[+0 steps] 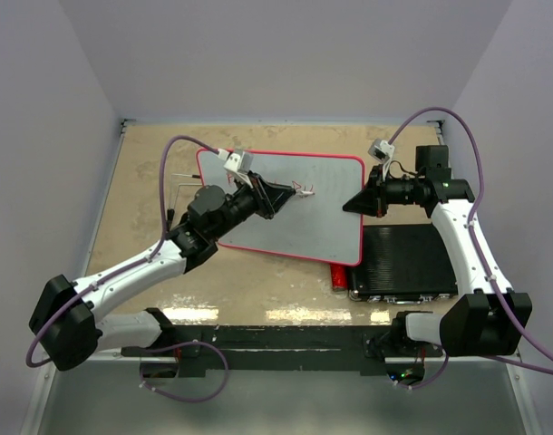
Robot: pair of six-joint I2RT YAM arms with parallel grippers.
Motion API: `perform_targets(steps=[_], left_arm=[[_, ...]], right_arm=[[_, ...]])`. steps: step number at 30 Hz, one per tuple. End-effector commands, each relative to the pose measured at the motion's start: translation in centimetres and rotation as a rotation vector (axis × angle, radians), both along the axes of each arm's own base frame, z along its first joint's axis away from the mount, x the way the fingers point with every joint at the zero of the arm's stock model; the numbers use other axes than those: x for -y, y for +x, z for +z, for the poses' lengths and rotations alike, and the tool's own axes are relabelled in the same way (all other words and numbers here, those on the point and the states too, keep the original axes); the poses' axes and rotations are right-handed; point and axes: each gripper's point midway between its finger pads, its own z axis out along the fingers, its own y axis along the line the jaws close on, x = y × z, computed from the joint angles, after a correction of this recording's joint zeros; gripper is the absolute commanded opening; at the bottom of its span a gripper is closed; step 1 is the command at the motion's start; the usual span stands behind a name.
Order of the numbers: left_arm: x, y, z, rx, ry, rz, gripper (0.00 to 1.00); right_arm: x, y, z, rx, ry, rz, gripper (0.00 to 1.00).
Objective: Write a sentence on the whiteboard
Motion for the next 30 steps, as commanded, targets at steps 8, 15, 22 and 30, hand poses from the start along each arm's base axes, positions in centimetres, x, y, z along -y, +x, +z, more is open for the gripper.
perform_targets(steps=[8,15,22,30], left_arm=[[0.8,0.9,3.9,0.096,-0.056,0.004,0.0],[0.2,1.4,4.2,0.102,-0.065,0.031,0.0],[-1.4,1.7,3.4,0.084,-0.053,0.061,0.0],[-1.0,1.3,1.8,0.047,-0.025,0.008,0.0]], right_arm=[[-0.5,-0.1,2.3,0.127,0.029,0.041,0.0],[-0.4,-0.1,2.4,0.133,0.028,0.04,0.0],[-0.4,0.0,2.2,0.127,0.028,0.04,0.0],[-0.4,0.0,2.3,0.127,0.027,0.038,0.0]])
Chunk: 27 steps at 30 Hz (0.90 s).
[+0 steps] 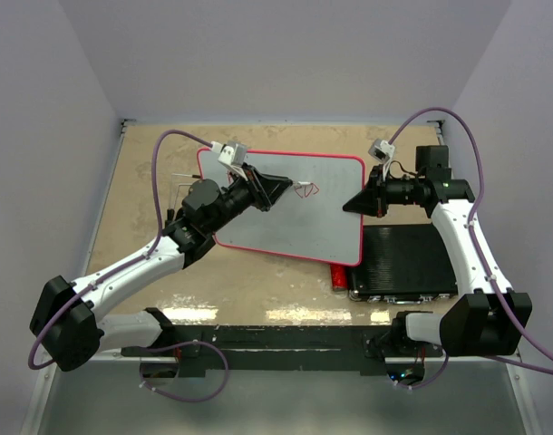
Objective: Write a sentence on the whiteboard
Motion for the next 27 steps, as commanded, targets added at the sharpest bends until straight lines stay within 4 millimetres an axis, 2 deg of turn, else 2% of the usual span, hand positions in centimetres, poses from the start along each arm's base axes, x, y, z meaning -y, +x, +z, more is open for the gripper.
perform_targets(steps=[1,15,20,26,27], left_arm=[[0.0,-0.1,-0.4,0.004,0.012,-0.018,0.0],[0.4,-0.4,-3.1,-0.068,0.076,-0.055,0.0],[0.9,-0.5,-3.5,-0.077,0.084,-0.074,0.0],[1.7,-0.2,-2.7,-0.064,0.058,-0.099,0.0],[1.8,-0.2,-2.1,-0.053,0.046,-0.102,0.0]], right_arm=[[-0.4,0.0,2.3,0.129,0.027,0.04,0.0],[-0.4,0.0,2.4,0.132,0.027,0.04,0.0],[-0.4,0.0,2.4,0.131,0.027,0.04,0.0],[-0.4,0.0,2.3,0.131,0.026,0.039,0.0],[-0.4,0.0,2.3,0.131,0.026,0.039,0.0]])
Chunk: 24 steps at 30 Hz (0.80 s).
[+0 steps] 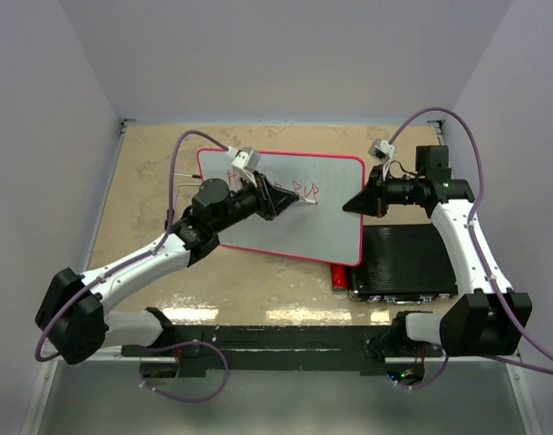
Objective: Write a sentence on the whiteboard
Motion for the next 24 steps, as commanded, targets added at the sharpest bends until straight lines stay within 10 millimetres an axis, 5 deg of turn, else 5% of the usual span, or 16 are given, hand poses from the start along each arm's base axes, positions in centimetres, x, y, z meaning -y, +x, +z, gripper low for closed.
perform_targets(steps=[1,14,24], left_arm=[[0.4,1.2,1.8,0.04,-0.035,0.013,0.0],[0.1,0.7,6.4,0.133,-0.128,0.003,0.0],[0.1,0.6,7.1,0.144,-0.155,0.004,0.0]], right_arm=[[-0.4,0.0,2.4,0.132,0.027,0.039,0.0],[-0.4,0.0,2.4,0.134,0.026,0.038,0.0],[-0.4,0.0,2.3,0.131,0.026,0.038,0.0]])
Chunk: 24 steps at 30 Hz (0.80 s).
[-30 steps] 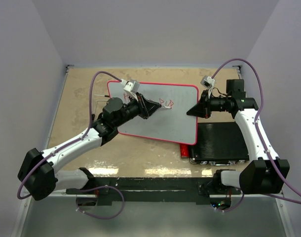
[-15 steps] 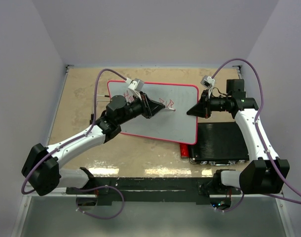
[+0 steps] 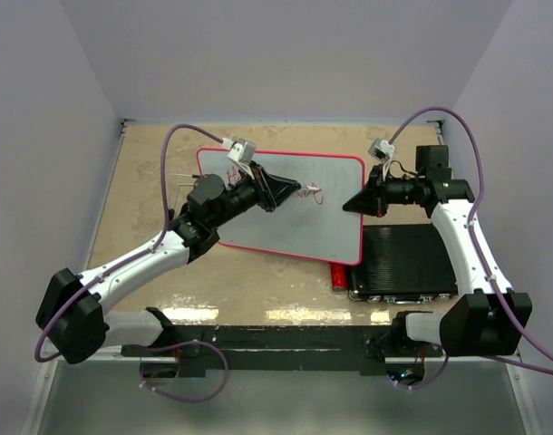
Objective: Write a sentence on the whiteboard
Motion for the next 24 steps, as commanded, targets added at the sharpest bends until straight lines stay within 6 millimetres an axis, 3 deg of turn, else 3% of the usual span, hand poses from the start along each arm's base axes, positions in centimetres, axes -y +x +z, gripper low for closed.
perform_targets(steps=[1,9,24], left_arm=[[-0.3,0.2,3.8,0.083,-0.08,0.015,0.0],[0.0,1.2,2.6,0.062,-0.055,0.031,0.0],[0.0,0.7,-0.8,-0.014,0.012,0.014,0.0]], right_arm=[[-0.4,-0.1,2.3,0.123,0.025,0.038,0.0],[-0.4,0.0,2.2,0.123,0.024,0.037,0.0],[-0.4,-0.1,2.1,0.121,0.024,0.037,0.0]])
